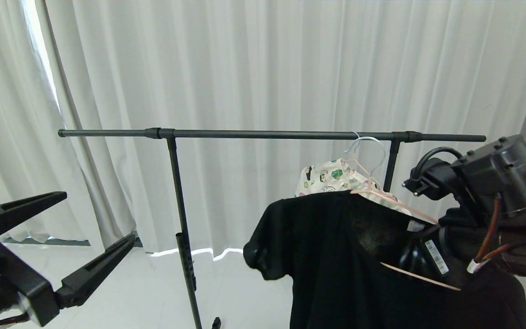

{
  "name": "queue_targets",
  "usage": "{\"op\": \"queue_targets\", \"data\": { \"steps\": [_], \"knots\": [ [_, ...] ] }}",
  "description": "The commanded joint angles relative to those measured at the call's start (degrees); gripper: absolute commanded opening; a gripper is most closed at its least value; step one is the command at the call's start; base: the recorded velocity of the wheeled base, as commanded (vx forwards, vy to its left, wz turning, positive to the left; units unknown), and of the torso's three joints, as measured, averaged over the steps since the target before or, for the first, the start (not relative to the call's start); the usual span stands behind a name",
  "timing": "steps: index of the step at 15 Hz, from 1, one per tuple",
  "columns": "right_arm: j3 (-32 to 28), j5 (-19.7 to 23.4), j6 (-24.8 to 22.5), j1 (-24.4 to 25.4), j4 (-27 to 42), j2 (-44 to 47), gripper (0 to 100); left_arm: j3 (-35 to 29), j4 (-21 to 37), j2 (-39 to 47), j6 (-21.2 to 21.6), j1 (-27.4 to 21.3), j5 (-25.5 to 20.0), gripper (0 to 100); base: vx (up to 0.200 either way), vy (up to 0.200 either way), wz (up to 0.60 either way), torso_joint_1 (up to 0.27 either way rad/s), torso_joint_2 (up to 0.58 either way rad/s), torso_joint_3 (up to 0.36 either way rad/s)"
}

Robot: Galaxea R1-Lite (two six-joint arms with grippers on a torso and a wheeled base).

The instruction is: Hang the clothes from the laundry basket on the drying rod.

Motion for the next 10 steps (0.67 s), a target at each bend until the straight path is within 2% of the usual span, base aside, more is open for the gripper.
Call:
{"op": "queue_targets", "data": {
  "steps": [1,2,6,10],
  "knots": [
    [-5.68,-3.21,5.44,0.21,2.83,5.83,0,0.32,-1.66,4.40,-0.01,0.42,1.90,100,0.000,0.000,0.00,0.000,0.00,0.000],
    [-6.48,-4.00,6.93,0.21,2.92,6.36,0,0.32,-1.66,4.58,-0.01,0.42,1.99,100,0.000,0.000,0.00,0.000,0.00,0.000],
    [-6.65,-4.36,7.29,0.21,2.48,6.62,0,0.50,-1.66,4.58,-0.36,0.33,1.99,100,0.000,0.000,0.00,0.000,0.00,0.000],
    [-6.65,-4.44,7.29,0.21,1.25,6.88,0,0.50,-1.66,4.58,-0.45,0.33,1.99,100,0.200,0.000,0.00,-0.004,0.00,0.002]
  ]
}}
